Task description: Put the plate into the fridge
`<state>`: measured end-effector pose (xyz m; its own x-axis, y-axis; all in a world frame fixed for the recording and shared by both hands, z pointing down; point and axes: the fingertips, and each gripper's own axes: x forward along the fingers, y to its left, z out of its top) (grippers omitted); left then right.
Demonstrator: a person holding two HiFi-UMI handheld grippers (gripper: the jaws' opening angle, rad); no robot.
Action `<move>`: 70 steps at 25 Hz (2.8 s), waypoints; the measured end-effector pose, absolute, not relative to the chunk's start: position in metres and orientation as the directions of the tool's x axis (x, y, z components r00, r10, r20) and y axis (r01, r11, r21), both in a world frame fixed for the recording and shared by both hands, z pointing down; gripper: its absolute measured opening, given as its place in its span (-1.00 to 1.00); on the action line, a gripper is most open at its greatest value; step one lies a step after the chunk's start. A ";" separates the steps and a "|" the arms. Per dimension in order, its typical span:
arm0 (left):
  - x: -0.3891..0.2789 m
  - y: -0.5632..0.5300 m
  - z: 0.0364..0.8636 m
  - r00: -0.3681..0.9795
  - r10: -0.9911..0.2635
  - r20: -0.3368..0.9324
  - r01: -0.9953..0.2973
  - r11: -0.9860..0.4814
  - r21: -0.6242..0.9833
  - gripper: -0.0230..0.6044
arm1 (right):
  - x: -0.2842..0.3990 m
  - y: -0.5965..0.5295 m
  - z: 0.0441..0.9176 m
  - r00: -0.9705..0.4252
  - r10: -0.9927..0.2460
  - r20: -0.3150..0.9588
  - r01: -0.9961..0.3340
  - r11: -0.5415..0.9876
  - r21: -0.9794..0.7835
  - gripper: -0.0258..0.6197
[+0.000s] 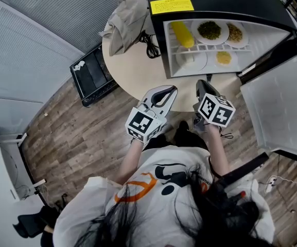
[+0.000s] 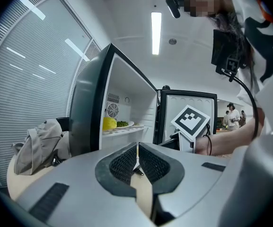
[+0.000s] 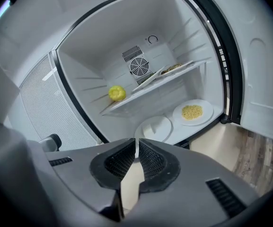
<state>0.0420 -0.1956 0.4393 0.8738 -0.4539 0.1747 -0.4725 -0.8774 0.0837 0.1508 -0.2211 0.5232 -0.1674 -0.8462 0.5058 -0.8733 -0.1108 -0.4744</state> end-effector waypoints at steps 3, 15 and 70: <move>0.030 -0.188 0.434 0.883 -0.441 0.160 -0.457 -0.886 0.082 -0.89 | 0.139 -0.210 0.517 -0.152 -0.853 0.500 -0.875 -0.119 -0.469 -0.82; -0.027 -0.146 0.435 0.921 -0.360 0.152 -0.375 -0.923 0.088 -0.89 | 0.075 -0.155 0.511 -0.106 -0.865 0.490 -0.845 -0.182 -0.503 -0.83; -0.019 0.071 0.436 0.899 -0.408 0.158 -0.423 -0.903 0.079 -0.89 | 0.057 0.078 0.504 -0.247 -0.843 0.478 -0.825 -0.076 -0.560 -0.85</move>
<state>-0.0191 0.0713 0.4361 0.8995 -0.4075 0.1576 -0.4229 -0.9027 0.0792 0.0572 0.0784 0.5037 -0.2468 -0.8431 0.4778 -0.8251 -0.0757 -0.5598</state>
